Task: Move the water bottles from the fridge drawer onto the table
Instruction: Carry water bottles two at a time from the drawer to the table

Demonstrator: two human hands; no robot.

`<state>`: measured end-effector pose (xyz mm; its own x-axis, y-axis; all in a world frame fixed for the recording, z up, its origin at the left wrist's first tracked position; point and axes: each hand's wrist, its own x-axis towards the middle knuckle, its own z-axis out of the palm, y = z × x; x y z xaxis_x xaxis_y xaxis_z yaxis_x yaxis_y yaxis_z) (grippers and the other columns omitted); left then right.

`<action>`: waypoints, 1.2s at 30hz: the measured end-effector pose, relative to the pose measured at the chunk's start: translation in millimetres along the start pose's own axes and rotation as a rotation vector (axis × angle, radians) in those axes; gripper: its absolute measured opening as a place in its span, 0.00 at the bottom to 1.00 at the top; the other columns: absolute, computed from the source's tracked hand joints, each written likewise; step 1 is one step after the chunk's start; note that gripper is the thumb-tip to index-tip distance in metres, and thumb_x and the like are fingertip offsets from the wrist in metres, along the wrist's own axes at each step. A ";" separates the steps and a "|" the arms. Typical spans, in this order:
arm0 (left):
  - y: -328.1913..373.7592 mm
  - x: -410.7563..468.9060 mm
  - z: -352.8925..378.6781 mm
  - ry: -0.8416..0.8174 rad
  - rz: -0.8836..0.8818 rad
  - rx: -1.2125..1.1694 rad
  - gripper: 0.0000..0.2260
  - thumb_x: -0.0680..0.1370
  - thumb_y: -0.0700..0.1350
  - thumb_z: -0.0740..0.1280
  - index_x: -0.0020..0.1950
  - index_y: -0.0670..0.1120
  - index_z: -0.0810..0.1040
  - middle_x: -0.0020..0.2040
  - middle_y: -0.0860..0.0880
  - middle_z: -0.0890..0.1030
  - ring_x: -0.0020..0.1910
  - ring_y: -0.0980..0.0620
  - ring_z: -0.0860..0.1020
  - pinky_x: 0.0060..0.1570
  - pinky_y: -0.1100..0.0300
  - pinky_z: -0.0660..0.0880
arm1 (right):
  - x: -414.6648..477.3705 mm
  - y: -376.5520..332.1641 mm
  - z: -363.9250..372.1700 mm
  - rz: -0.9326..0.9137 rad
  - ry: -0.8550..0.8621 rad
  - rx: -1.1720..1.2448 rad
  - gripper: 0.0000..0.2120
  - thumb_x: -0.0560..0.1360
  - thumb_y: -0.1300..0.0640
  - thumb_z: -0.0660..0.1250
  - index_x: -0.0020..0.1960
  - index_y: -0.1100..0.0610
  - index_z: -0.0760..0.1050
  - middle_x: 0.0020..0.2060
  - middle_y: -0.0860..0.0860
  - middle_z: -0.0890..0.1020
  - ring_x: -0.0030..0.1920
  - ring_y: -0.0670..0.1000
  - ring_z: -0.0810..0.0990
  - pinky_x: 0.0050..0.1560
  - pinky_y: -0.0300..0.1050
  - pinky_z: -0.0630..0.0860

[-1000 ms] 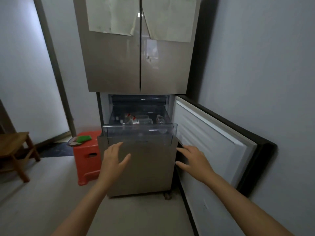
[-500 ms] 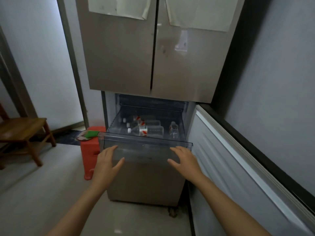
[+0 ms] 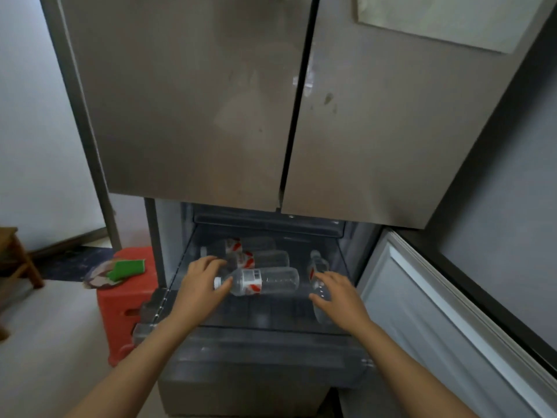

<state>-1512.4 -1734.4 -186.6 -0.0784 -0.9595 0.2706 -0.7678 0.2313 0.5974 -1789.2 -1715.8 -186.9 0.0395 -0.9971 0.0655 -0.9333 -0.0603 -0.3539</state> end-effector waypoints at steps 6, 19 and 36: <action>-44.7 57.2 31.3 -0.382 -0.069 0.317 0.21 0.77 0.52 0.61 0.67 0.45 0.67 0.67 0.42 0.69 0.64 0.43 0.69 0.60 0.53 0.69 | 39.6 12.9 25.9 0.130 -0.099 -0.042 0.25 0.75 0.47 0.63 0.70 0.51 0.64 0.69 0.52 0.67 0.68 0.54 0.65 0.65 0.47 0.66; -81.9 98.2 89.3 -0.662 -0.234 0.291 0.30 0.72 0.45 0.68 0.71 0.47 0.60 0.70 0.43 0.66 0.63 0.42 0.71 0.61 0.51 0.71 | 99.3 47.5 68.0 0.437 -0.279 -0.074 0.32 0.72 0.50 0.66 0.71 0.55 0.57 0.66 0.60 0.67 0.63 0.60 0.70 0.61 0.50 0.71; -51.7 102.7 29.6 -0.580 -0.104 0.438 0.14 0.69 0.46 0.71 0.52 0.42 0.79 0.51 0.43 0.81 0.48 0.45 0.78 0.46 0.56 0.75 | 75.0 48.4 80.1 0.436 -0.712 -0.213 0.55 0.66 0.51 0.72 0.73 0.47 0.31 0.61 0.57 0.75 0.57 0.57 0.77 0.58 0.50 0.74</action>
<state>-1499.5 -1849.7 -212.1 -0.2219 -0.9320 -0.2867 -0.9639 0.1652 0.2090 -1802.9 -1797.3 -273.8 -0.1899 -0.7255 -0.6615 -0.9614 0.2739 -0.0244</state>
